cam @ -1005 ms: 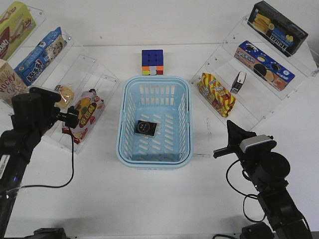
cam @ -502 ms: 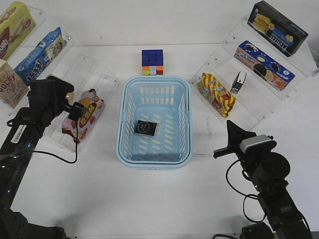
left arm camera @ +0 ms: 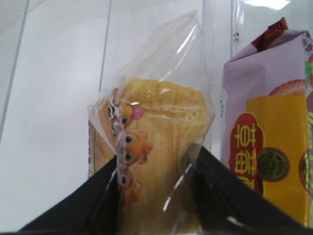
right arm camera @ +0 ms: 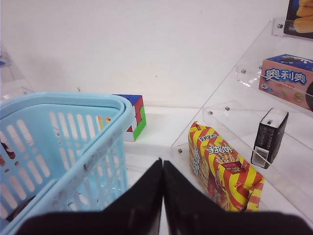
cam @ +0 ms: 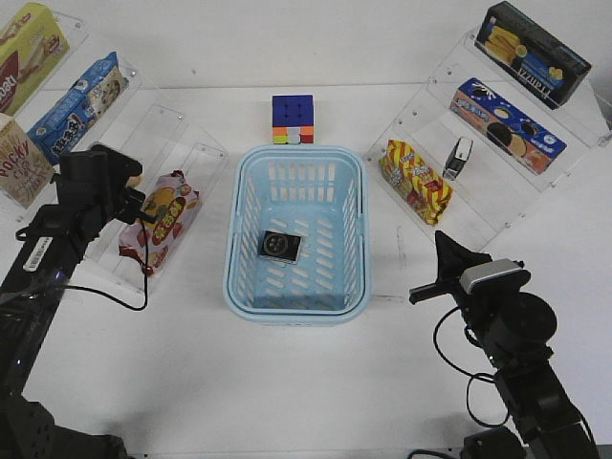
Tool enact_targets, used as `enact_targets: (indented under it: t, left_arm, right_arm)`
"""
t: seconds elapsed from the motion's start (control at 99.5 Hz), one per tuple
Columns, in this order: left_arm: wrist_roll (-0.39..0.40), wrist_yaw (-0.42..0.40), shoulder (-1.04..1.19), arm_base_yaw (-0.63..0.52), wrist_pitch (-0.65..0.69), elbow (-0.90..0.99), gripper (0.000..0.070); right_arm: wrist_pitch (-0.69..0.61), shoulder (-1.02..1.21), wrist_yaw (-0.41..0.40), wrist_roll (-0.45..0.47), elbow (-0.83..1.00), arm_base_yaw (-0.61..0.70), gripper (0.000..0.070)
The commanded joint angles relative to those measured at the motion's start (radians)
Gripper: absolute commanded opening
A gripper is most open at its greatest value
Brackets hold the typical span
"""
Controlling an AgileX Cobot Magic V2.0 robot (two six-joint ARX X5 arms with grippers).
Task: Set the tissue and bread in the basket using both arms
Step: 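Reach the left gripper to the shelf and grasp the wrapped bread roll, then carry the bread roll over the basket and release it inside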
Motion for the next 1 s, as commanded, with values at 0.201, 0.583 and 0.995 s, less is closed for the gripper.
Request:
enact_targets:
  t: [0.201,0.583,0.995]
  left_arm:
    - [-0.062,0.007,-0.041,-0.052,-0.075,0.187,0.0116]
    - [-0.373,0.7,-0.126,-0.258,-0.161,0.309,0.0118]
    - [-0.319,0.697,0.085,-0.483,-0.192,0.309,0.0405]
  right_arm:
    - [0.014,0.0,0.003,0.01,0.013,0.003,0.0]
    - [0.014,0.0,0.003,0.01,0.013,0.003,0.0]
    - [0.014,0.0,0.003,0.01,0.013,0.003,0.0]
